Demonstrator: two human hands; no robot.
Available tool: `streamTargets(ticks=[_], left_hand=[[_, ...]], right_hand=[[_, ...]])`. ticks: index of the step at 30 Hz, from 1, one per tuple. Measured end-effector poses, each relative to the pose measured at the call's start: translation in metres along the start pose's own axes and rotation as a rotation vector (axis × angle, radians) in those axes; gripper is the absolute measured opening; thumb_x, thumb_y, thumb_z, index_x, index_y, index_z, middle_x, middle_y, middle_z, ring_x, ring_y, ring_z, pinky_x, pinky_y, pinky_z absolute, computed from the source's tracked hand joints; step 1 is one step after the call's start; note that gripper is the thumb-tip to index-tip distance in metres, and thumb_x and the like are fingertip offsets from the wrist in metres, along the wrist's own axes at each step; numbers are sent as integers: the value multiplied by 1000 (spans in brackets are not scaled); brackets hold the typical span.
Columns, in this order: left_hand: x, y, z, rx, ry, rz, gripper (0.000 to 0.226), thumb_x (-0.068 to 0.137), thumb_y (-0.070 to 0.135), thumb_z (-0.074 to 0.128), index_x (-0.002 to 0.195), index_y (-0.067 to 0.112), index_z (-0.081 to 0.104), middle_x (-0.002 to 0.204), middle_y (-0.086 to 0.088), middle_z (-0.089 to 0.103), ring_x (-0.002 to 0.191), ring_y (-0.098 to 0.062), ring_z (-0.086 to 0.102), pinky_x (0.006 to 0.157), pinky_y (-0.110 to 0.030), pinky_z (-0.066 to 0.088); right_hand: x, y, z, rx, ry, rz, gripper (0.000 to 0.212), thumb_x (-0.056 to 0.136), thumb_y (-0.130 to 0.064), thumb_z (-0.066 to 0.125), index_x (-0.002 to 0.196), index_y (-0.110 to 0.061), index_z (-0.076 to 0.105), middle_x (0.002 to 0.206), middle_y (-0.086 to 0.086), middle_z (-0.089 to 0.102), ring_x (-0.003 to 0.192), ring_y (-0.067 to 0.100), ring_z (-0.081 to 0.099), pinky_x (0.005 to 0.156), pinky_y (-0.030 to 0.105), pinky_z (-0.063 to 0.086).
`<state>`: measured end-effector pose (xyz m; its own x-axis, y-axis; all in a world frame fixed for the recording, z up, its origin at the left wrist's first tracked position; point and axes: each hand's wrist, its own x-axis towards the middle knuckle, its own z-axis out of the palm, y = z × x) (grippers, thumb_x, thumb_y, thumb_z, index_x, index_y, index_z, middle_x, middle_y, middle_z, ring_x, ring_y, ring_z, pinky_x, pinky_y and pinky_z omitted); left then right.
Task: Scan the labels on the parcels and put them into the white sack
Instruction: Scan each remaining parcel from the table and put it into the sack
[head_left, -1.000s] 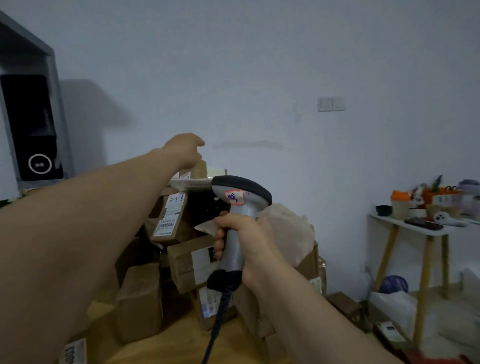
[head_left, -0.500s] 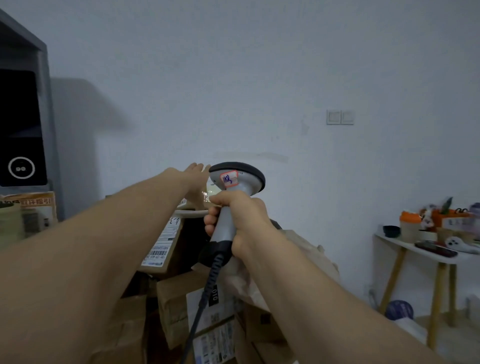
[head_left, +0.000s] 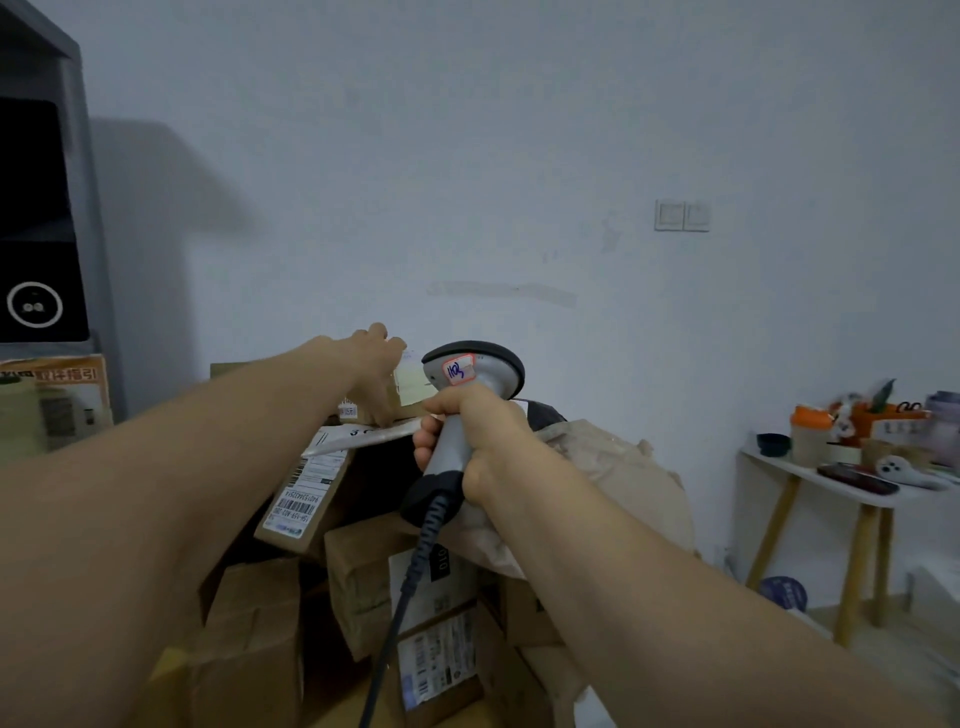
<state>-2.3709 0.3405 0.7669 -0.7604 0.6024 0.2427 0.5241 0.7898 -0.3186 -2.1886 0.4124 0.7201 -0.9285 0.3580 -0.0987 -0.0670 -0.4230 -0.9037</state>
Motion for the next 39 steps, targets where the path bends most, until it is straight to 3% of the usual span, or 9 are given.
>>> streamTargets(ticks=[6, 12, 18, 21, 24, 26, 30, 34, 39], left_hand=[[-14, -1, 12, -65, 69, 69, 114, 60, 38, 82, 147, 12, 12, 119, -10, 47, 105, -28, 54, 86, -46, 52], [-28, -18, 7, -279, 253, 29, 125, 66, 38, 81, 152, 8, -5, 137, -13, 40, 116, -28, 48, 90, -37, 48], [-66, -38, -5, -614, 439, -52, 83, 61, 34, 84, 128, 13, 41, 118, -6, 53, 105, -25, 55, 83, -39, 51], [-96, -41, -4, -822, 570, -135, 85, 61, 30, 85, 131, 13, 40, 114, 1, 50, 96, -17, 51, 72, -29, 46], [-133, -39, -1, -967, 679, -238, 91, 57, 35, 84, 133, 13, 39, 123, -3, 45, 106, -16, 46, 81, -28, 47], [-166, -37, 1, -1293, 647, -290, 86, 61, 34, 81, 134, 12, 40, 125, -5, 50, 111, -20, 51, 89, -34, 50], [-246, -28, 15, -1924, 620, -326, 16, 86, 17, 62, 101, 14, 57, 101, -6, 63, 100, -24, 57, 78, -32, 51], [-328, -25, 44, -2199, 478, -426, 38, 87, 31, 56, 119, 10, 58, 118, -15, 62, 110, -30, 59, 95, -42, 49], [-407, -13, 76, -2385, 334, -587, 56, 75, 39, 61, 123, 12, 56, 120, -19, 64, 111, -36, 61, 91, -50, 50]], right_hand=[[-9, 7, 0, -19, 28, 1, 16, 89, 1, 56, 73, 1, 53, 43, 7, 50, 33, 16, 47, 39, 19, 44], [-16, 13, 4, -5, 22, 6, 14, 88, 3, 56, 74, 1, 54, 44, 7, 51, 33, 16, 48, 39, 19, 45], [-32, 16, 10, 7, 0, -15, 9, 88, 1, 58, 80, 1, 54, 52, 9, 52, 34, 16, 48, 39, 19, 45], [-46, 20, 12, -16, -34, -51, 13, 88, -2, 60, 76, 0, 56, 49, 6, 55, 36, 14, 50, 39, 20, 45], [-67, 26, 15, -29, -80, -117, 15, 87, -4, 63, 74, -1, 56, 48, 5, 56, 37, 14, 51, 40, 20, 45], [-82, 35, 18, -30, -96, -159, 11, 85, -3, 65, 78, 0, 58, 52, 6, 57, 39, 14, 51, 40, 22, 45], [-110, 66, 23, -33, -132, -195, 8, 84, -3, 67, 83, 2, 60, 53, 8, 59, 39, 16, 53, 40, 23, 45], [-134, 102, 34, -20, -117, -181, 11, 83, -7, 70, 89, -5, 60, 55, 3, 67, 40, 12, 58, 41, 22, 48], [-151, 156, 43, -69, -113, -43, 30, 78, -18, 79, 101, -10, 60, 83, 7, 67, 63, 23, 63, 47, 26, 52]])
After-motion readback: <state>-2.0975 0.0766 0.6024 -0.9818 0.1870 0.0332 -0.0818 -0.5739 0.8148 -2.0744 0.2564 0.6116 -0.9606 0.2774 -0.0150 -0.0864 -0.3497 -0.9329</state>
